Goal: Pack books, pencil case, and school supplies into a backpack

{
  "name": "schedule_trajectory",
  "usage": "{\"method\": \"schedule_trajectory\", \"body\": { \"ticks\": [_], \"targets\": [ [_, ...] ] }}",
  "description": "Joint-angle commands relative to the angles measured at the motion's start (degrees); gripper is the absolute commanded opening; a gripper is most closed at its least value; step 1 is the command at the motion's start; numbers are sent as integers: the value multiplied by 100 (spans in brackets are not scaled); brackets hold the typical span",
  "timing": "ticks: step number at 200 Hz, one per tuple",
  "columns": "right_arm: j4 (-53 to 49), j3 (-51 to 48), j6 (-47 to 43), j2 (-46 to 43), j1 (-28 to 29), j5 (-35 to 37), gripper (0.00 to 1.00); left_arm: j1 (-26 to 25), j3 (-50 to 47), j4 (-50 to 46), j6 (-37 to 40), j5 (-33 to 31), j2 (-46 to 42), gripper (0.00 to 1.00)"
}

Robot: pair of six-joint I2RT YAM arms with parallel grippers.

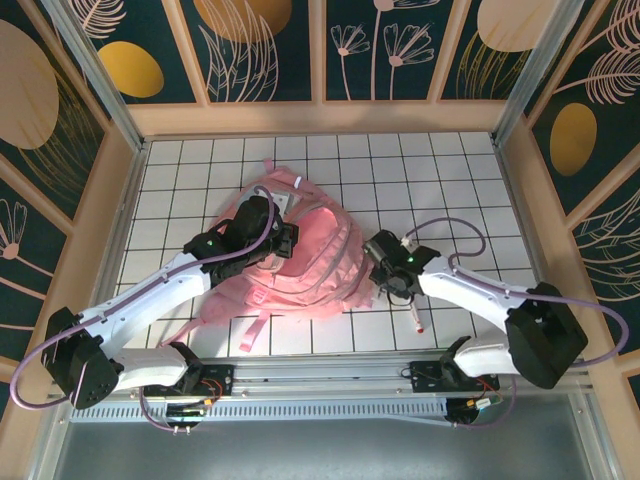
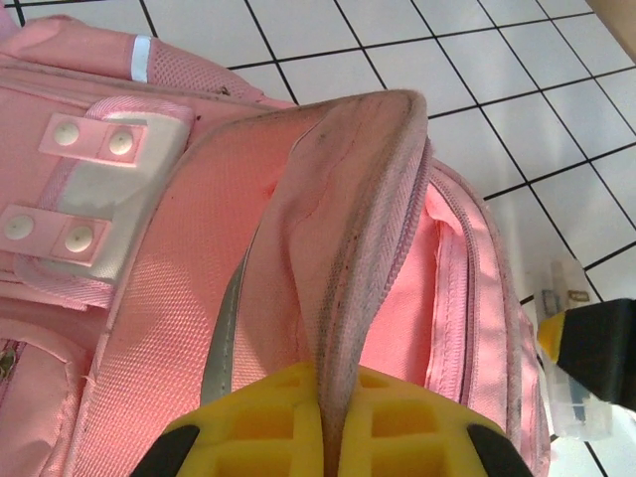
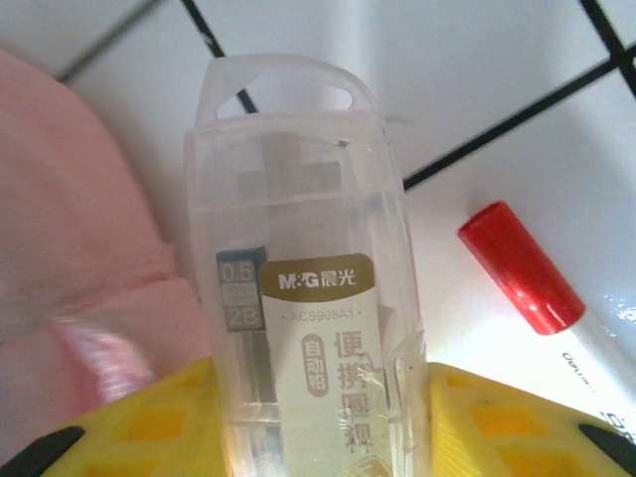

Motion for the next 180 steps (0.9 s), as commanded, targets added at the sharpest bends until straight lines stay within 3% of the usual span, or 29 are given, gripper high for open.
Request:
{"method": "schedule_trajectory", "body": {
  "ticks": [1,40,74,111,141,180],
  "targets": [
    [-584,641,-121,-293,-10,239,40,21,-2,709,-111,21,-65,0],
    [-634,1654,-85,-91,378,-387,41,20,102,692,-181,291,125,0],
    [883,2036,450,641,569,-1573,41,22,460,449,-256,761,313,0],
    [1794,2540,986,1644,569,-1699,42,29,718,503,-558,962,300,0],
    [1763,3268,811,2497,634,-1606,42,41,909,491,-602,1158,396,0],
    [2435,3251,566,2718,656,-2304,60,74,928,573,-574,998,363,0]
  ]
}}
